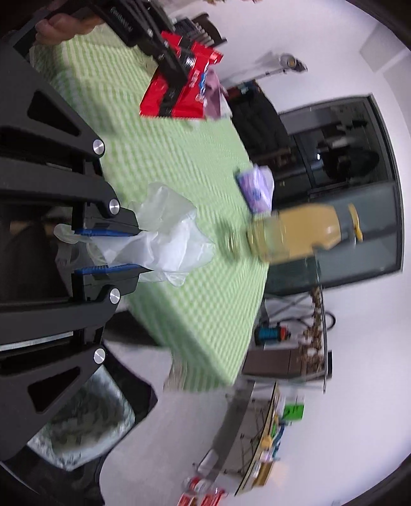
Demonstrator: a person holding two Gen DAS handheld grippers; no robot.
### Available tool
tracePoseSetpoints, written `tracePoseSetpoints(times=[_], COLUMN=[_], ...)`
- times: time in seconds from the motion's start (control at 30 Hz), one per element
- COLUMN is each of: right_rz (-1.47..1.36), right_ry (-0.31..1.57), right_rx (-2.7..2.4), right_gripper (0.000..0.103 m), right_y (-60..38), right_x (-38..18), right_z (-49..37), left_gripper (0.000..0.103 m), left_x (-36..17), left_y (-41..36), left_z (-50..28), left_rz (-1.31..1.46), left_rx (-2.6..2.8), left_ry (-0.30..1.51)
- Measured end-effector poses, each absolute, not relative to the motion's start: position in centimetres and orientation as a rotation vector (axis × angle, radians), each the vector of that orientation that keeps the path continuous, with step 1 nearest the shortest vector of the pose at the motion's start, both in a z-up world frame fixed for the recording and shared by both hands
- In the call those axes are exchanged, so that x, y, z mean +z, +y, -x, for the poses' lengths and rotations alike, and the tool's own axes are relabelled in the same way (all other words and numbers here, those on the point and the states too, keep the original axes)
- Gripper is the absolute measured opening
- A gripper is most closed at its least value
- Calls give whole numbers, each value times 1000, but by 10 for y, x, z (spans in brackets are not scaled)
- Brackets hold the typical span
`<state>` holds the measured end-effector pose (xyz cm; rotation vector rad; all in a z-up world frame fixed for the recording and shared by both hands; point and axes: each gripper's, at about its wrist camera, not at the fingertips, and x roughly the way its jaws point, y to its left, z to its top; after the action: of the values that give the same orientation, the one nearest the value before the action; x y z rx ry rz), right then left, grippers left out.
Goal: Collect trash
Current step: 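Carry the red wrapper and white bag with both tools over the trash bin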
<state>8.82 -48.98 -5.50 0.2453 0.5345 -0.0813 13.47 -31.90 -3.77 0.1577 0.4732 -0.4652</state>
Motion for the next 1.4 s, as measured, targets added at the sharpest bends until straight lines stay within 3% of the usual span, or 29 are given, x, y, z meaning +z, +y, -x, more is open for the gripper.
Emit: tracePoseSetpoints(times=[0.6,1.4], right_rz=[-286,-454], right_ry=[612,789], right_rx=[-336,-508], right_gripper=[14,14], right_y=[-596,-656], right_x=[-100,-185], right_z=[-30,7], left_gripper=[23,23], left_x=[-63,-153], left_y=[-436,-540], left_z=[-110,-97], left_rz=[-214,-366], left_rx=[-707,-846], left_ry=[551,770])
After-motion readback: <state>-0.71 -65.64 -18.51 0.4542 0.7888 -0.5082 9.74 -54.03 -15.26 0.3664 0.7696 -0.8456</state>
